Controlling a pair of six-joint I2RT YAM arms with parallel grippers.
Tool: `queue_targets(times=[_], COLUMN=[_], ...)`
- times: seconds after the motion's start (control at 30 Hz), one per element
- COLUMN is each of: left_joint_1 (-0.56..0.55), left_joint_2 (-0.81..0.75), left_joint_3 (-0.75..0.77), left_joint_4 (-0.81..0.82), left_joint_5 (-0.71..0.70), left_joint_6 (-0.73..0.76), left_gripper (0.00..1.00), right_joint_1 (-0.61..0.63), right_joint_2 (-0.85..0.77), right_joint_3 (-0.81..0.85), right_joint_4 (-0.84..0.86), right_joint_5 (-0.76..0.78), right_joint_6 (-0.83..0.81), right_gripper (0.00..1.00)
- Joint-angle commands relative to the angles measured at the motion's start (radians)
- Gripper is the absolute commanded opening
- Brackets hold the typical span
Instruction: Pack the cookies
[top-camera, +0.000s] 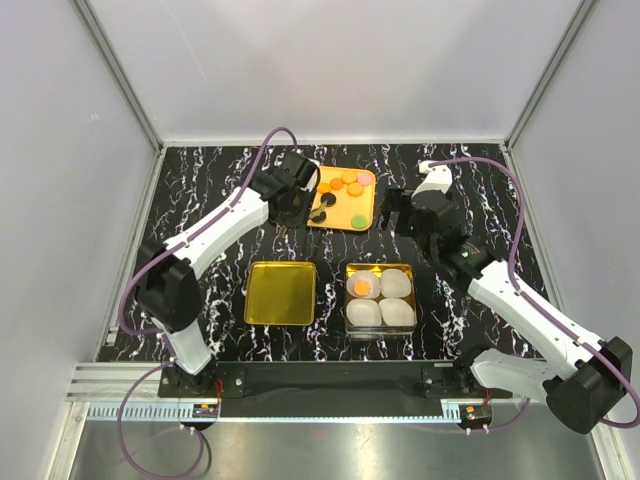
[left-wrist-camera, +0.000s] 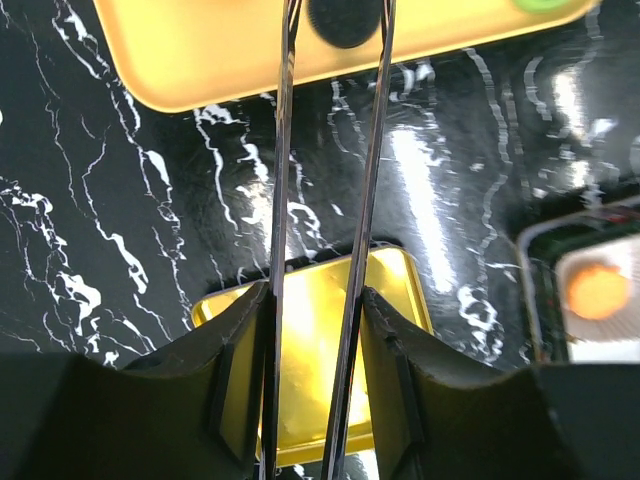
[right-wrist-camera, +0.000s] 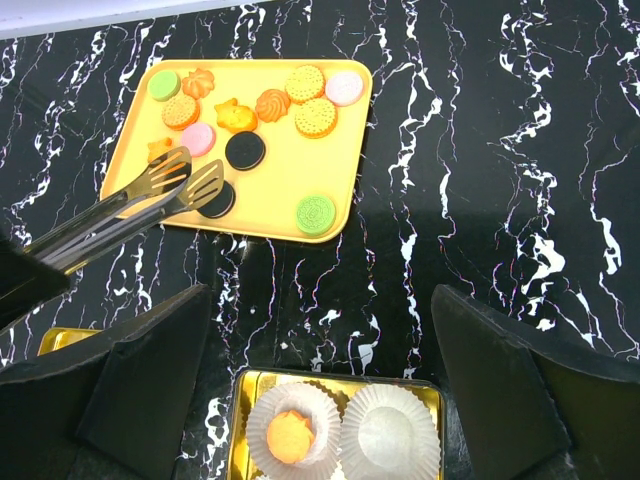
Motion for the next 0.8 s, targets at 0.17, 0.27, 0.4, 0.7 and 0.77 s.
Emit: queue_targets(times=[0.17, 0.27, 0.4, 0.7, 0.77], left_joint_1=[0.031, 0.031, 0.031, 0.031, 0.031], left_joint_2=[0.058, 0.063, 0.047, 0.05, 0.052], left_joint_3=[0.084, 0.074, 0.058, 0.042, 0.041], left_joint_4=[0.051, 0.056, 0.068, 0.062, 0.062], left_joint_5=[-0.007, 0.001, 0.013, 0.022, 0.022], left_joint_6=[0.032, 0.03, 0.035, 0.033, 0.035], left_gripper=[0.43, 0.43, 0.43, 0.45, 0.45], right_joint_1=[0.001, 0.001, 0.001, 0.0, 0.001], right_joint_2=[-0.012, -0.014, -0.017, -0.022, -0.023], right_joint_3=[-0.01, -0.01, -0.011, -0.016, -0.016], right_joint_4=[0.025, 0.025, 0.025, 0.025, 0.027], right_joint_5=[-0.017, -0.021, -0.018, -0.021, -0.02], right_joint_6=[-0.006, -0.005, -0.005, -0.005, -0.005], right_gripper=[1.0, 1.0, 1.0, 1.0, 1.0])
